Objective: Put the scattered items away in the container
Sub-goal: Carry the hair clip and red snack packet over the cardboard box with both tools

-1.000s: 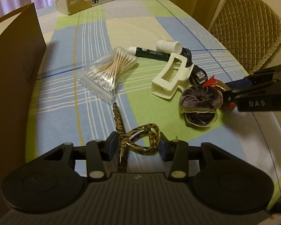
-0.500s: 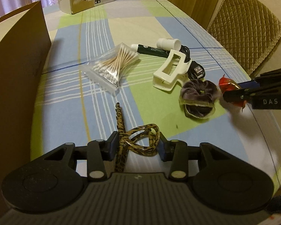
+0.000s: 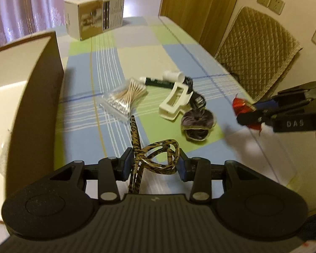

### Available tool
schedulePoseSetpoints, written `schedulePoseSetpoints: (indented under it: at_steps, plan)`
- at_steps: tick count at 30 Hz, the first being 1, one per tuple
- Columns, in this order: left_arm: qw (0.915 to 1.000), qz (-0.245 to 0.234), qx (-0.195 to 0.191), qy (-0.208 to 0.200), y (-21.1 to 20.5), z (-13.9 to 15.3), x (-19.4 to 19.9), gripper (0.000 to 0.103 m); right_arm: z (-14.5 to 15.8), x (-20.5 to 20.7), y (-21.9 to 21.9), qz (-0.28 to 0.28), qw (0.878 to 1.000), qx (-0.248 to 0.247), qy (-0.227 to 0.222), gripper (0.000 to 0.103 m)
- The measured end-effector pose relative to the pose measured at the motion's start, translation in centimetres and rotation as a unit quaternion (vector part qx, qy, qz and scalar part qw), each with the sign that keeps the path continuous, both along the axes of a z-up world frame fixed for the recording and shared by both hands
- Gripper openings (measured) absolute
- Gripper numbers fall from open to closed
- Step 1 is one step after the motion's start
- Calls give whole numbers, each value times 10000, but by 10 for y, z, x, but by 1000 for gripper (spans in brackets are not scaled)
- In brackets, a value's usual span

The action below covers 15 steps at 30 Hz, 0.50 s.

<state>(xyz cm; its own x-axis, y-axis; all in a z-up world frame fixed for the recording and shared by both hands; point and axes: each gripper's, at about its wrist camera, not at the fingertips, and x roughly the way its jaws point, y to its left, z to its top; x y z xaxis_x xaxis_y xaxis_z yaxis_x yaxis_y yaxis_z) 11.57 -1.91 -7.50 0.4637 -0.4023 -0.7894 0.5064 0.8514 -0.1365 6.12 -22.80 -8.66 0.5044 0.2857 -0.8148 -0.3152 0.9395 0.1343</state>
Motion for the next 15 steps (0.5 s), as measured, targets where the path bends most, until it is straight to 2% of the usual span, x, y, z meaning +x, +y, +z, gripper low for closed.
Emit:
schedulePoseSetpoints:
  at_steps: [9, 15]
  plan:
    - [9994, 93, -251, -207, 38, 43, -23, 37, 24, -20, 47, 742, 9969, 251, -32, 25]
    - [9982, 307, -325, -393, 74, 69, -31, 37, 37, -24, 91, 1263, 9911, 361, -224, 25]
